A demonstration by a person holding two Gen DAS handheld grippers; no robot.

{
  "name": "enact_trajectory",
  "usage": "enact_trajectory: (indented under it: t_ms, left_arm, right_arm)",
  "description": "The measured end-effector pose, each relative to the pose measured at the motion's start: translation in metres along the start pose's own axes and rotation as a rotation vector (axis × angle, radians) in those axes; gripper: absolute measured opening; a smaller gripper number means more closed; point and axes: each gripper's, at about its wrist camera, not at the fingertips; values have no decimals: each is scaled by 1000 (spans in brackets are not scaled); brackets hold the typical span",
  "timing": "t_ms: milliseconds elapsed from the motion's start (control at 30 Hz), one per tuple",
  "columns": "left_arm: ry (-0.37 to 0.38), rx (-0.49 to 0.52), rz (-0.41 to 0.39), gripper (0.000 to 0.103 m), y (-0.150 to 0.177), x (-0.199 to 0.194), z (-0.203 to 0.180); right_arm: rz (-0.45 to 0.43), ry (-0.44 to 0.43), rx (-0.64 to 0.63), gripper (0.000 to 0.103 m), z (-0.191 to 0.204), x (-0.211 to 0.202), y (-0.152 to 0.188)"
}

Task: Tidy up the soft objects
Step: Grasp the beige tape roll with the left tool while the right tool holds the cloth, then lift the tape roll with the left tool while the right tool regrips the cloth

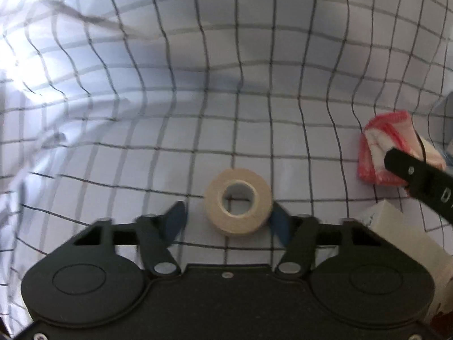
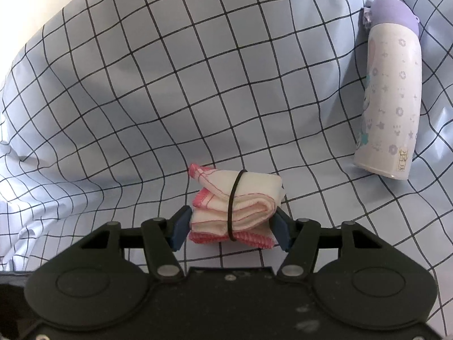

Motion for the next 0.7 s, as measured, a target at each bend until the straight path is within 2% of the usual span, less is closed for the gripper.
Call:
enact_trajectory:
  t_ms: [67,233,400,700]
  left_arm:
    - [6,-7,-18,47,1,-1,1]
    - [34,-46,-18,47,-1,-7,16]
    - [44,-91,-68,47,3,-30,38]
    - [10,-128,-128,47,36,-67,60]
  right_arm:
    - [1,1,-1,60,1,0,0]
    - [11,1,1,60,1,3,-1]
    - [10,4,1,60,1,4,-2]
    - [43,9,4,62,0,9,-4]
Point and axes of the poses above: each gripper's, at about its wrist camera, not at the fingertips, and x roughly the way its jaws point, z to its left, y to its underside, and after that the axes turned 9 degrees about z, right-handed
